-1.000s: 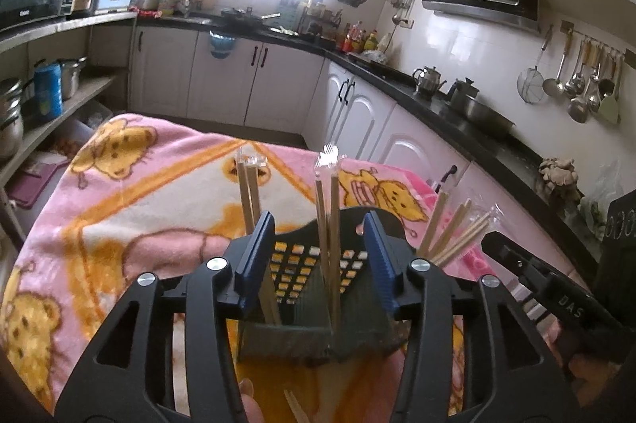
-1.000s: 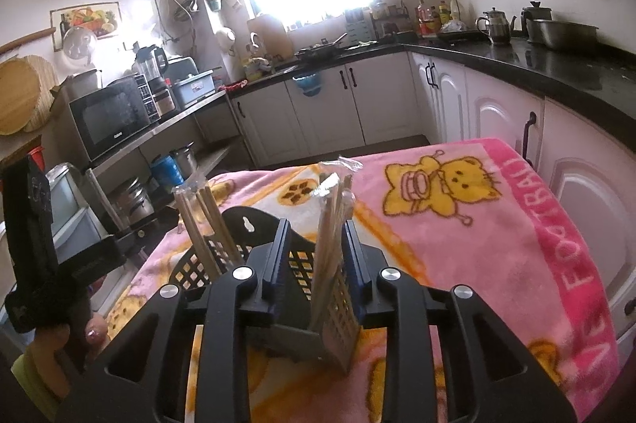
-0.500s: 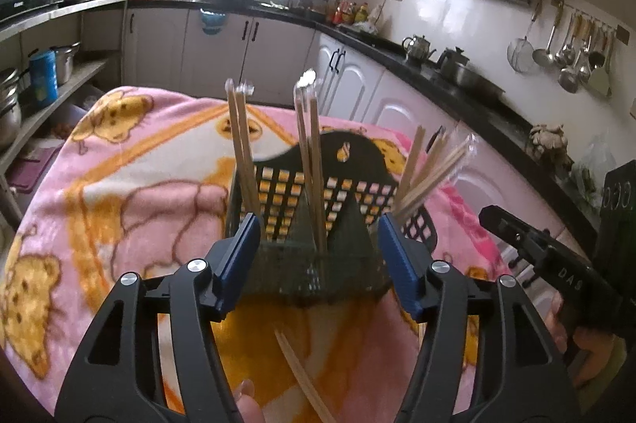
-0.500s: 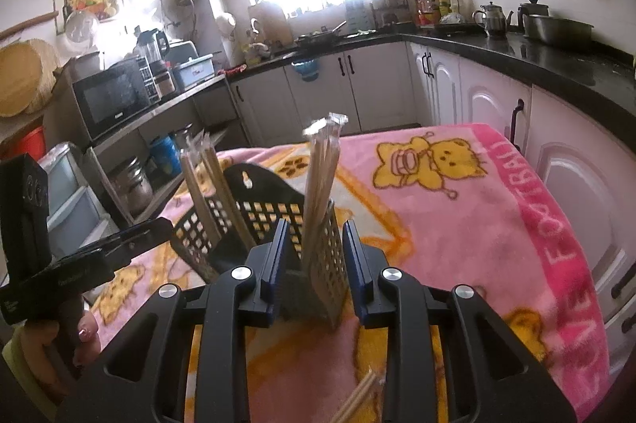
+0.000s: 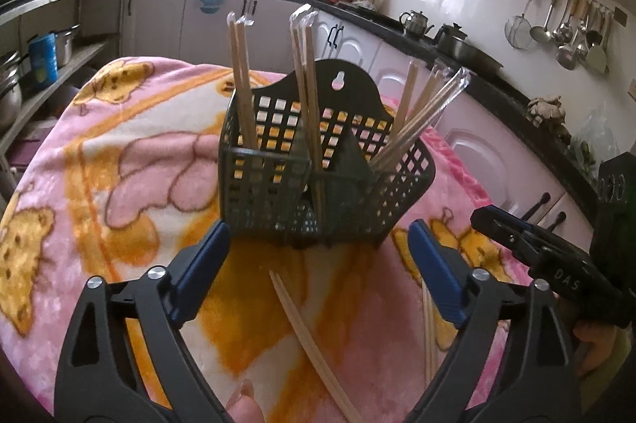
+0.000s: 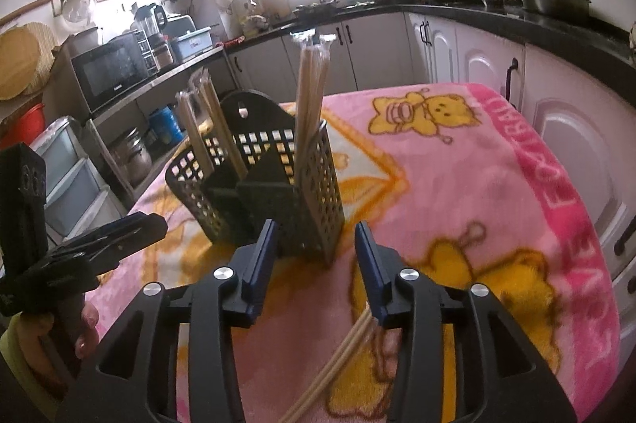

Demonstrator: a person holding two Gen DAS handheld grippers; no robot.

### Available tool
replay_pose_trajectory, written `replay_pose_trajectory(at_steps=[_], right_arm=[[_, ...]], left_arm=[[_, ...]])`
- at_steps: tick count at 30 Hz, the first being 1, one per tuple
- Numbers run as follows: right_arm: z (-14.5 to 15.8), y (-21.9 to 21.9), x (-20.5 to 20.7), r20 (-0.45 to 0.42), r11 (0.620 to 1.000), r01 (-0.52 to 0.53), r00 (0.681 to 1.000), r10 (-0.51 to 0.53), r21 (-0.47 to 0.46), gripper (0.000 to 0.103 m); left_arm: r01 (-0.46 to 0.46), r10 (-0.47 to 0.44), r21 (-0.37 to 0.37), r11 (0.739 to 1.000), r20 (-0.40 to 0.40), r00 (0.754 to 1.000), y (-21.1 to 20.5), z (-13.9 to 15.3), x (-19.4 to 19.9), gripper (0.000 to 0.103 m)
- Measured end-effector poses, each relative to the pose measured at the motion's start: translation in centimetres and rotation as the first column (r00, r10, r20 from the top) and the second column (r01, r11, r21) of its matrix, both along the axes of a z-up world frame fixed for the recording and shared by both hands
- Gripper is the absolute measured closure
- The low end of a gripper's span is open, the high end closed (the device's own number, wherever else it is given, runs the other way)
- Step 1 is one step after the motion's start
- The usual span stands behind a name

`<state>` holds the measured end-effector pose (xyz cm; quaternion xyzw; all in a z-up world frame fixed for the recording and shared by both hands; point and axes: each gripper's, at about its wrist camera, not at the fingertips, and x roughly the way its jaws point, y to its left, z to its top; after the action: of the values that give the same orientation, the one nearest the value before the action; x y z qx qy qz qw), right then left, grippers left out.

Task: Organize utensils
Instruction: 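Pull both open tools back from the caddy toward the loose chopsticks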

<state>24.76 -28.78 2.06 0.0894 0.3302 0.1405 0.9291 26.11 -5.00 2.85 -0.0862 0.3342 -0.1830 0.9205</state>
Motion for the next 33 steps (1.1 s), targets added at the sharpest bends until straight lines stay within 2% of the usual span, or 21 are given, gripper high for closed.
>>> replay_pose_trajectory(at_steps=[12,28,33], right_arm=[[-2.2,-0.1,-1.5,-0.069,1.0,-0.009,0.998,0.009,0.0,0.06],[-5.2,-0.6,-2.3,-0.172,1.0,-0.011,0.985,0.006,-0.027,0.06],[-6.3,-0.9,-2.0,-0.204,1.0,-0.006,0.979,0.001,-0.026,0.06]], left_arm=[[-0.02,0.02,-0.002,1.0,-0.068,0.997,0.9,-2.4,-1.6,0.018],[0.007,-0.006,0.004,1.0,-0.185,0.983,0.1,-6.2,-2.1,0.018],[0.022,-0.022,-0.003,1.0,-0.229,0.973,-0.6,-7.3,-1.8,0.029]])
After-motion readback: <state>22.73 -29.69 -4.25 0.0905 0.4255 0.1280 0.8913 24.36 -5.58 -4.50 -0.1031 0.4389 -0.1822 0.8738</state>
